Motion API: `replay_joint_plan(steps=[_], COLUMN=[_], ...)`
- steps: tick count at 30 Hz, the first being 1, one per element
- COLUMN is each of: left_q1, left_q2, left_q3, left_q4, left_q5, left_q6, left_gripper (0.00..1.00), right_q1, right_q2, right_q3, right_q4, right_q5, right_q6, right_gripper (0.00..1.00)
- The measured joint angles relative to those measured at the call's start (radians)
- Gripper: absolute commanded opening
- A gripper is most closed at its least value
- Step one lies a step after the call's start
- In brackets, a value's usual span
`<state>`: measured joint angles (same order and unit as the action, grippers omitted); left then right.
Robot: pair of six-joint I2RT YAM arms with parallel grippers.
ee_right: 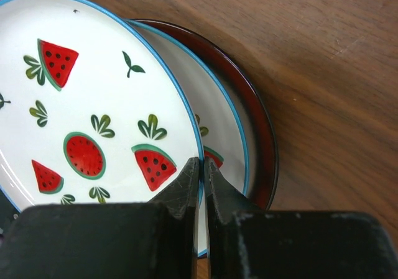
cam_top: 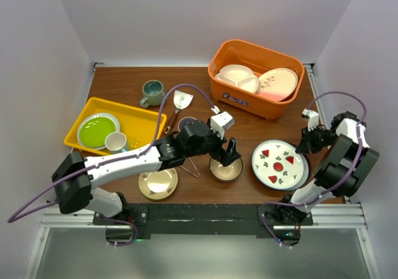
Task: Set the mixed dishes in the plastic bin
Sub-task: Pick up the plate at the center of the board.
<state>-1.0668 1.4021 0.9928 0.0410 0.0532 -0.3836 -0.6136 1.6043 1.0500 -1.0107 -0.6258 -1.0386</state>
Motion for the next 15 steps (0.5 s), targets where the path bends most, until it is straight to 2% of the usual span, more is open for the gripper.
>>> replay_joint_plan(steps=[8, 15], left_q1=[0.000, 0.000], left_q2=[0.119, 0.298], left_q3=[0.099, 0.225], left_q4=[-0.003, -0.015], left_q5=[0.004, 0.003], left_q6=[-0.004, -0.050], left_gripper=[0.91, 0.90], right_q1=[0.000, 0.000], right_q2=[0.028, 0.039], right_q3=[0.011, 0.011], right_q4=[-0.004, 0.008], right_q5=[-0.028, -0.047], right_q6=[0.007, 0.027], right_gripper=[0.00, 0.00])
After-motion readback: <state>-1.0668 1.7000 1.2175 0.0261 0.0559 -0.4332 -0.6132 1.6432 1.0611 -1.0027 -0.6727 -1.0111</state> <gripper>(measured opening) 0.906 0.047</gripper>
